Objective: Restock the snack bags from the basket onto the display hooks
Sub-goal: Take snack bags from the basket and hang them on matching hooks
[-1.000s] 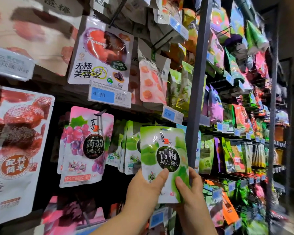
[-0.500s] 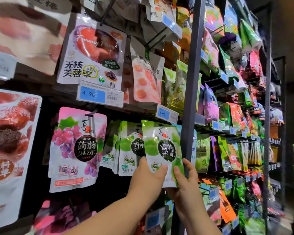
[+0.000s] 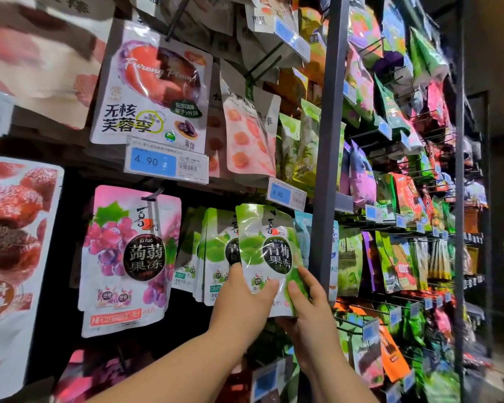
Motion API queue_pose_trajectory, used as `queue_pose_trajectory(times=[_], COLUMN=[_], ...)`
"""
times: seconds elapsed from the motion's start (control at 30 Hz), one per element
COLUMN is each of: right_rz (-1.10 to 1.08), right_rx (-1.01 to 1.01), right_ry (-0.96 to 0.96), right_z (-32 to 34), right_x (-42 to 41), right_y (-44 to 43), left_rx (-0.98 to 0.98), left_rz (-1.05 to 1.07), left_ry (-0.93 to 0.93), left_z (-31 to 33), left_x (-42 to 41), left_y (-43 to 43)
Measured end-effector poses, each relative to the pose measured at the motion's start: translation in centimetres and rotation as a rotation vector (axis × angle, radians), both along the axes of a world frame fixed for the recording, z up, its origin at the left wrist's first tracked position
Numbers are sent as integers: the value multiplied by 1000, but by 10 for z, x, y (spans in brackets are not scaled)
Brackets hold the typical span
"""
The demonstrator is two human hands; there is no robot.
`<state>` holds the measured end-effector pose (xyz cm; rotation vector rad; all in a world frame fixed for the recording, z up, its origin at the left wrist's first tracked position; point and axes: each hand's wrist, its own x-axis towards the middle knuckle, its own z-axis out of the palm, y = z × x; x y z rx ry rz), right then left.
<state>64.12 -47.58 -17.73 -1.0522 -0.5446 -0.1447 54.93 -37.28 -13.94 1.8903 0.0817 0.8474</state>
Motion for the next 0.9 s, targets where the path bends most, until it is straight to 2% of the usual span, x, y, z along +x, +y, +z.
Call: queue_pose_trajectory(times=[0.37,0.57,0.7,0.9], right_rz=[-146,-179,-237,-226], right_rx=[-129,-306,-446,-610], right_ry=[-109,-103,-198,-246], right_z=[1,9,9,6], right_x=[7,5,3,9], right_y=[3,11,8,9], left_rx=[17,-30,125,151], left_rz=[4,81,229,108], left_ry=[-11,-31,2,95], left_z=[2,-3,-8,-14], left_x=[-6,5,16,38], left_y=[1,9,16,25])
